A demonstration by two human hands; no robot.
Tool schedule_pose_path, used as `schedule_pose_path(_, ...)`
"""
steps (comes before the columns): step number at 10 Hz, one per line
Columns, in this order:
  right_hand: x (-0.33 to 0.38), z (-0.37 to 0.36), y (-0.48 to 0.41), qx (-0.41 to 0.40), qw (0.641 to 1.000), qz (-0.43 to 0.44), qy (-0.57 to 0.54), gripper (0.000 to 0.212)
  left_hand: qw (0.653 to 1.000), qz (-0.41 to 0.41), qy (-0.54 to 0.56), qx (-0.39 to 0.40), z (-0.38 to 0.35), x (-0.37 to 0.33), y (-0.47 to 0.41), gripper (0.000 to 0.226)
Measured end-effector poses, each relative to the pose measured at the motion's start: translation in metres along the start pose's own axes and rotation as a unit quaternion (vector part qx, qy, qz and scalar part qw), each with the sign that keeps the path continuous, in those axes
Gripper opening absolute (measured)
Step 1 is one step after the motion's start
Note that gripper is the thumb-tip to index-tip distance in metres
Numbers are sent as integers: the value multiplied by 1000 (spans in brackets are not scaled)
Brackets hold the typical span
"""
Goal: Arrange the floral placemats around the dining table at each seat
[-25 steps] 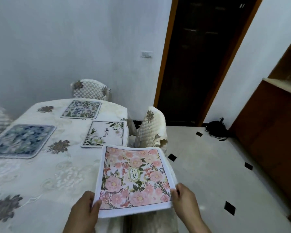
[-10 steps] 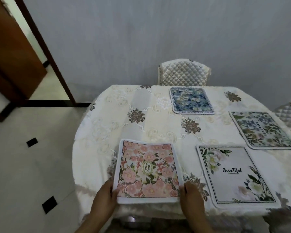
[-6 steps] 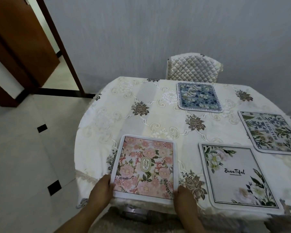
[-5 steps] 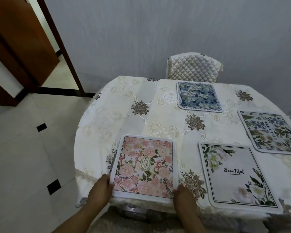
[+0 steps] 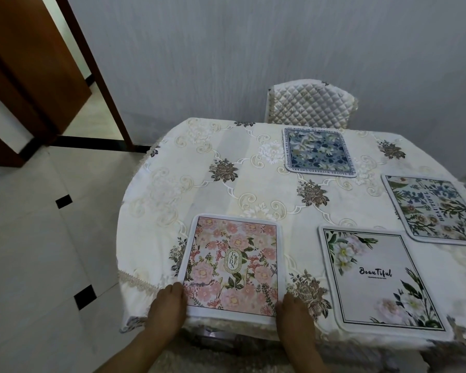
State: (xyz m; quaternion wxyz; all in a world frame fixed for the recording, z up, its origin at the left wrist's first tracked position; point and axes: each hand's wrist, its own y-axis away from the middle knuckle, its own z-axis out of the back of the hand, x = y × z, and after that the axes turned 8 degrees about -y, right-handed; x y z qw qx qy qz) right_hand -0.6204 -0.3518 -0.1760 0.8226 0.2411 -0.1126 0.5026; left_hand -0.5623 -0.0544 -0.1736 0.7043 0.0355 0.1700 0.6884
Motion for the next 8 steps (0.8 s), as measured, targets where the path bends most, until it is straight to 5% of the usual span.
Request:
schedule_pose_path(5, 4, 13, -8, 107, 994, 21, 31, 21, 999, 2, -8, 41, 22, -13, 1, 11)
schedule_pose_path(8, 23, 44, 20, 67, 996, 55, 19, 21, 996, -56, -62, -30, 73, -8, 19, 16)
